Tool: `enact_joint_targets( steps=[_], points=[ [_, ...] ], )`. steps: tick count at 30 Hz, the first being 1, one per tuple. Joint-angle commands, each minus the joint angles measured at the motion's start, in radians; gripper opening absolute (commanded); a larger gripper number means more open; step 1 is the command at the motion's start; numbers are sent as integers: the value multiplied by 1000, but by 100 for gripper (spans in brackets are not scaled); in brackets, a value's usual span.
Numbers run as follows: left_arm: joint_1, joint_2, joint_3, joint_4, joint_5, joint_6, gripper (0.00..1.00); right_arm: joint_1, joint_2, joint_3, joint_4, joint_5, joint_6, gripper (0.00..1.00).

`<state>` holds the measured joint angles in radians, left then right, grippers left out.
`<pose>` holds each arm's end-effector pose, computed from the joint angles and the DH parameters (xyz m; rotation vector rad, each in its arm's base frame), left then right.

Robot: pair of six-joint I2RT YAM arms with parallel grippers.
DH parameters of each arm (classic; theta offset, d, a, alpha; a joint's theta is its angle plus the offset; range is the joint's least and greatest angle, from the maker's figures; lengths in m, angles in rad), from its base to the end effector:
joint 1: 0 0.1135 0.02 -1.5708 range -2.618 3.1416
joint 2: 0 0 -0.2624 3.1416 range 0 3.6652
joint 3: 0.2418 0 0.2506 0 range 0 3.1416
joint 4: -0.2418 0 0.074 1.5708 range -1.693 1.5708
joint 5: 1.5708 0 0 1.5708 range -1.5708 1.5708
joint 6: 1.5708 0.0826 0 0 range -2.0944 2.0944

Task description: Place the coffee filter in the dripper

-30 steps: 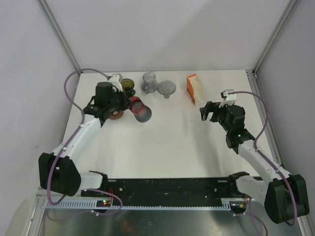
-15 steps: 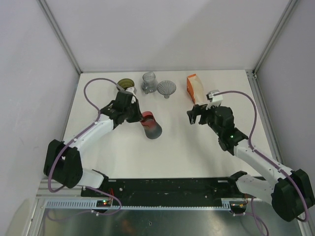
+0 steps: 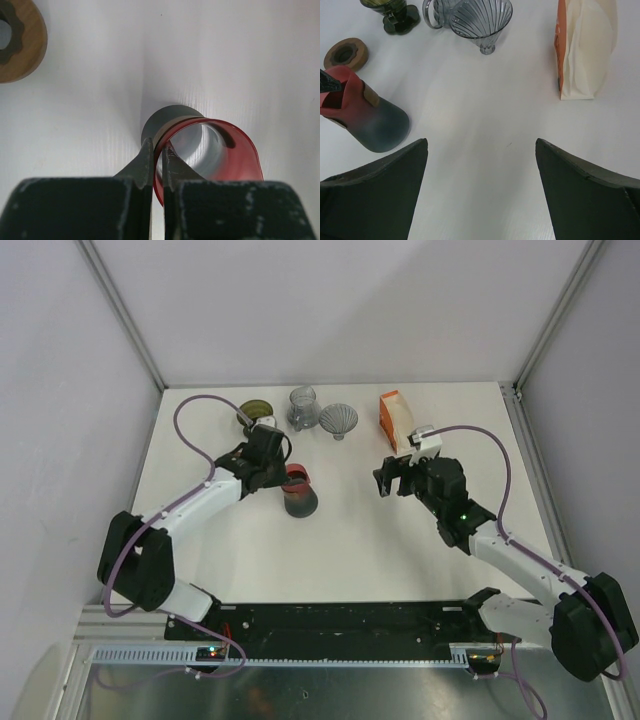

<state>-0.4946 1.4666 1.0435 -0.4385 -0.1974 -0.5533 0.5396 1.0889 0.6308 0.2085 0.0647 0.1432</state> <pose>0.3071 -0.1472 0.2117 -0.1599 2.4190 -0.2411 0.2556 0.1468 0.2536 -0.3169 1.8129 0.4226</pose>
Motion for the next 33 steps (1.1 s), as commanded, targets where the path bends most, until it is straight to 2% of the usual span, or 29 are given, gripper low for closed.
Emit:
enact_joint_targets(
  steps=[1,7,12,18,27,33],
  points=[
    [-12,11,35,20,-53,-34,0,4,6,46,40,22,-23,93],
    [-36,14,61,21,-96,-19,3,4,8,46,34,32,-33,94],
    [-49,14,75,20,-108,-2,22,4,15,46,40,31,-36,94],
    [-49,10,83,20,-118,7,29,6,16,46,42,30,-37,94],
    [-50,-22,130,18,-112,63,48,4,4,47,35,26,-45,95],
    [-49,-52,172,18,-39,191,71,-19,9,94,-30,-18,-38,97]
  ],
)
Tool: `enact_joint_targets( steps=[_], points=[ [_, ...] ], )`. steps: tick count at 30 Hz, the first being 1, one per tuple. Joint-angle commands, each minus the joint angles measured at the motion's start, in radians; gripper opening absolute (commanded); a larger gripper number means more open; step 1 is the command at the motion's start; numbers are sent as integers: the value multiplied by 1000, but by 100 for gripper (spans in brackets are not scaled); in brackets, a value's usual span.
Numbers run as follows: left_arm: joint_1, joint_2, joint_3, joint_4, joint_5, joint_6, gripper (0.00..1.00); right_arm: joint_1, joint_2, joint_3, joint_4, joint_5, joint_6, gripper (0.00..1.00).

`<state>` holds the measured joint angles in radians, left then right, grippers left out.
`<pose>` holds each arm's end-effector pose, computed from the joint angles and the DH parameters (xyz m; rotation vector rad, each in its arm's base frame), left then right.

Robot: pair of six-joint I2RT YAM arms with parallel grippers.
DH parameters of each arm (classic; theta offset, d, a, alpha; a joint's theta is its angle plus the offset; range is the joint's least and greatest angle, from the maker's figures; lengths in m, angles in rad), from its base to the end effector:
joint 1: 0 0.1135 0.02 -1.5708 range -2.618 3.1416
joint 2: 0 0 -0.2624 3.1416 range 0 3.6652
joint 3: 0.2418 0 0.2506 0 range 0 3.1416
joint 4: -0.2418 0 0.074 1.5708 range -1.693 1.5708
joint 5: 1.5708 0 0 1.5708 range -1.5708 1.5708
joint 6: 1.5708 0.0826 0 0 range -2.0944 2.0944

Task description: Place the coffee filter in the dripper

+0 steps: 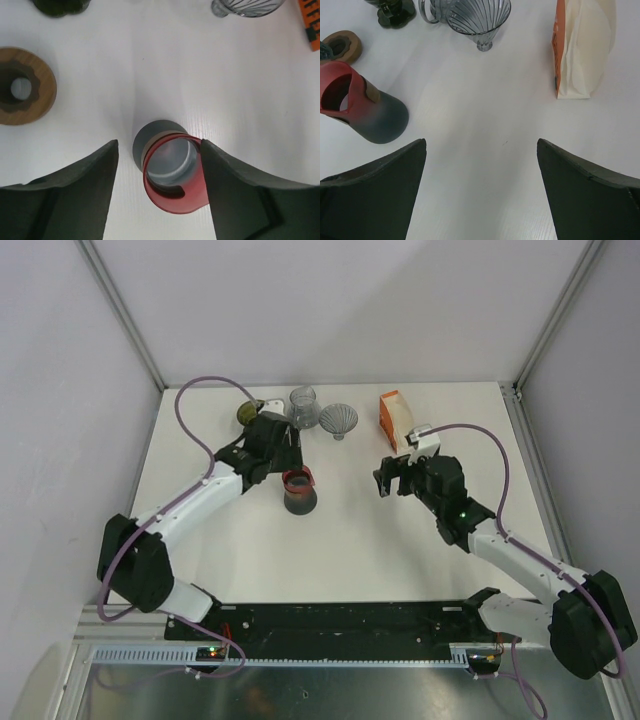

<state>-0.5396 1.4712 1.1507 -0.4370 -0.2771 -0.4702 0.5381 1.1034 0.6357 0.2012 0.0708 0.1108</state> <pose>0.3164 -0.1631 0.2495 -0.0581 2.3001 -0.1981 0.2579 0.1471 0.2504 -0.3440 1.8221 0.3890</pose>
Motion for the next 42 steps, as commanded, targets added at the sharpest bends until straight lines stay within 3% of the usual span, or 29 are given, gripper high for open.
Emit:
enact_joint_targets(
  steps=[1,7,12,18,28,32,42],
  points=[
    [-3,-60,75,16,62,146,75,-26,5,106,-53,-35,4,97],
    [25,-96,98,18,151,316,86,-88,53,194,-152,-126,72,99],
    [188,-122,79,16,293,385,88,-124,56,217,-185,-168,107,99],
    [343,-131,24,16,317,511,88,-143,70,276,-275,-159,125,99],
    [533,-29,-9,20,382,480,87,-136,213,463,-315,-137,132,99],
    [563,85,79,28,392,409,80,-112,276,519,-300,-138,135,98],
    [559,481,493,32,379,272,68,-95,322,525,-352,-129,95,99]
  ],
)
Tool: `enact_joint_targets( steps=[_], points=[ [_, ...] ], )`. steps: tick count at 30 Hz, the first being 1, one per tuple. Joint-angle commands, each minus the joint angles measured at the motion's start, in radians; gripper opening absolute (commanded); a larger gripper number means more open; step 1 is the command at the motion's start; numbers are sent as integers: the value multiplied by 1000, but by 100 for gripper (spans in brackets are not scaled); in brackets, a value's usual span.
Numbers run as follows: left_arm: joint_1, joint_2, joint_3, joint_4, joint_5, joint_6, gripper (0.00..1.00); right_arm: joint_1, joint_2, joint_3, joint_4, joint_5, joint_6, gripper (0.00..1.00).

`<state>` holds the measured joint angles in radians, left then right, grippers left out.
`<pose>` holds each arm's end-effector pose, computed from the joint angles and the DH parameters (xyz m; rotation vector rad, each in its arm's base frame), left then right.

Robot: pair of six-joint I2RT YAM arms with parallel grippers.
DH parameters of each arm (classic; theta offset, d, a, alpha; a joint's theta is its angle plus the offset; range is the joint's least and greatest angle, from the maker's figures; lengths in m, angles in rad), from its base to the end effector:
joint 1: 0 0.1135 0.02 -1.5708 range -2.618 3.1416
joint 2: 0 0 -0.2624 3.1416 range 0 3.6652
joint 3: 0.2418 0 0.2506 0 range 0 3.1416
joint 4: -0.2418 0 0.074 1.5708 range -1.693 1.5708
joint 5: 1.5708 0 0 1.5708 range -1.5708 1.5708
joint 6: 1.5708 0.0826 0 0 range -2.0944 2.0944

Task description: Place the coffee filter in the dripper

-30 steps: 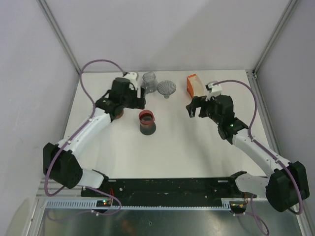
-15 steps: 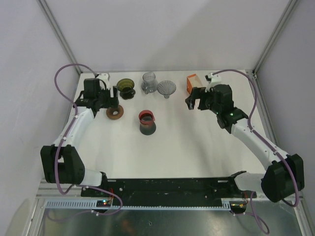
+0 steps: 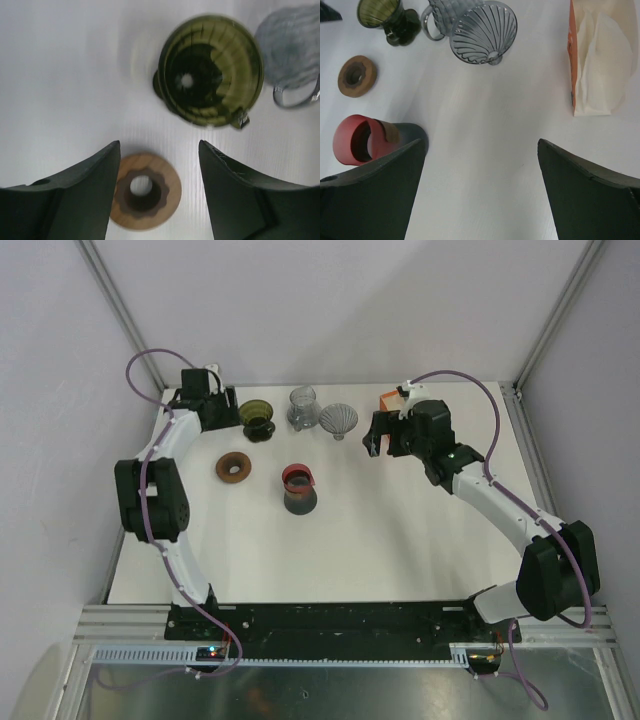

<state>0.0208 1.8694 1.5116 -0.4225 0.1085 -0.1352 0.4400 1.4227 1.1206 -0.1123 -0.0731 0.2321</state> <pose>0.4571 0.0006 0.2255 -0.1301 2.3491 -0.1836 0.3363 0.1650 0.2950 -0.2574 2.0032 0.5042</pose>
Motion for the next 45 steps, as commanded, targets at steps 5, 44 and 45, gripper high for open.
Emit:
enact_joint_targets(
  steps=[5,44,45],
  points=[
    [-4,209,281,18,-29,-54,66,2,10,41,-77,47,-51,99],
    [-11,-106,94,12,229,-309,0,230,-92,41,0,116,-226,99],
    [-26,-131,76,12,236,-318,0,248,-96,41,12,116,-242,99]
  ],
)
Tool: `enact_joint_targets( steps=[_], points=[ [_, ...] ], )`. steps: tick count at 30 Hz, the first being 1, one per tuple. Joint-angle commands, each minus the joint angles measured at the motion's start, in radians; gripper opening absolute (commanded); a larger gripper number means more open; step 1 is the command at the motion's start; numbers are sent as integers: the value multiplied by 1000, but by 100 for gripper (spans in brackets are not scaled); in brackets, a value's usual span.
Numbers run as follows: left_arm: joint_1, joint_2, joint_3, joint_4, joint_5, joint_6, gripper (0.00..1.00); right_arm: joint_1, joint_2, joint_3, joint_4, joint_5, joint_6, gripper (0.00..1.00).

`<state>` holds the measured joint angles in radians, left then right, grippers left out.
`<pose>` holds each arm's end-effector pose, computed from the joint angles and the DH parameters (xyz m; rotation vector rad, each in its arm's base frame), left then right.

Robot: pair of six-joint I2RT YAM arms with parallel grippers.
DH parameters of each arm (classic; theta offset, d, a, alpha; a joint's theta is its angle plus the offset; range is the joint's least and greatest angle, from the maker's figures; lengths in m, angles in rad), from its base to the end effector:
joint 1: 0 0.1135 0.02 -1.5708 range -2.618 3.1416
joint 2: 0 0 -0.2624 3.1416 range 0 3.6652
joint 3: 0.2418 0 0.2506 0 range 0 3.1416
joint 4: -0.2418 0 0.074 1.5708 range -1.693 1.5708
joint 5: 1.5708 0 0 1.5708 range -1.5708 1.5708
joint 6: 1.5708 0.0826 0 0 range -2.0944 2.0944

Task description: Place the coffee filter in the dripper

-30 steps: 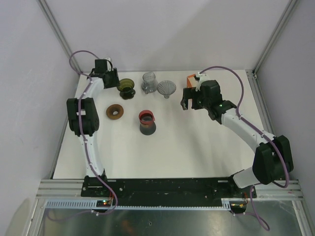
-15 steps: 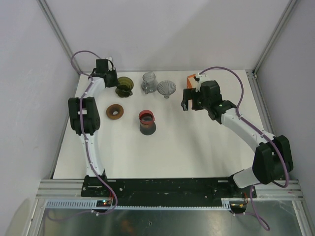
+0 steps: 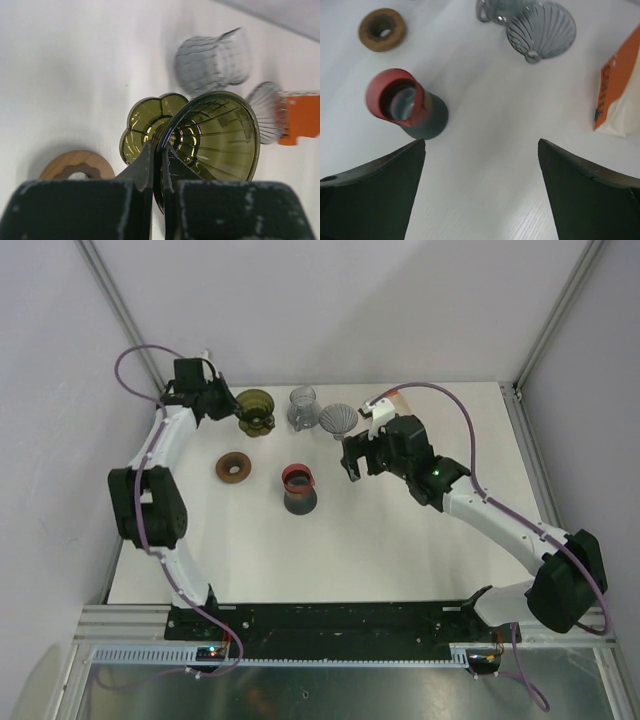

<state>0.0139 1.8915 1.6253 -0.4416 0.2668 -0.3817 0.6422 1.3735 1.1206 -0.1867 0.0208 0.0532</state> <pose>0.4703 -0.0152 0.2565 -0.3117 2.2761 -0.4956 0.2900 0.2148 0.3014 -0.5780 1.9519 0.4204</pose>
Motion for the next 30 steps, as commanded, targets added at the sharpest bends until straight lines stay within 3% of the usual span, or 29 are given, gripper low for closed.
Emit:
enact_joint_targets(
  steps=[1,4,9,14,18,30],
  points=[
    [-30,-186,-61,31,83,-80,0,59,-50,41,103,22,-73,99],
    [-49,-274,-122,31,107,-120,0,105,-50,41,158,22,-91,96],
    [-104,-421,-205,29,98,-146,0,191,-30,41,319,10,-137,81],
    [-151,-523,-243,17,74,-149,0,246,11,41,424,-2,-187,76],
    [-171,-564,-254,0,77,-159,0,256,53,65,437,-34,-177,74],
    [-216,-604,-305,-18,80,-168,0,267,162,129,479,60,-175,65]
  ],
)
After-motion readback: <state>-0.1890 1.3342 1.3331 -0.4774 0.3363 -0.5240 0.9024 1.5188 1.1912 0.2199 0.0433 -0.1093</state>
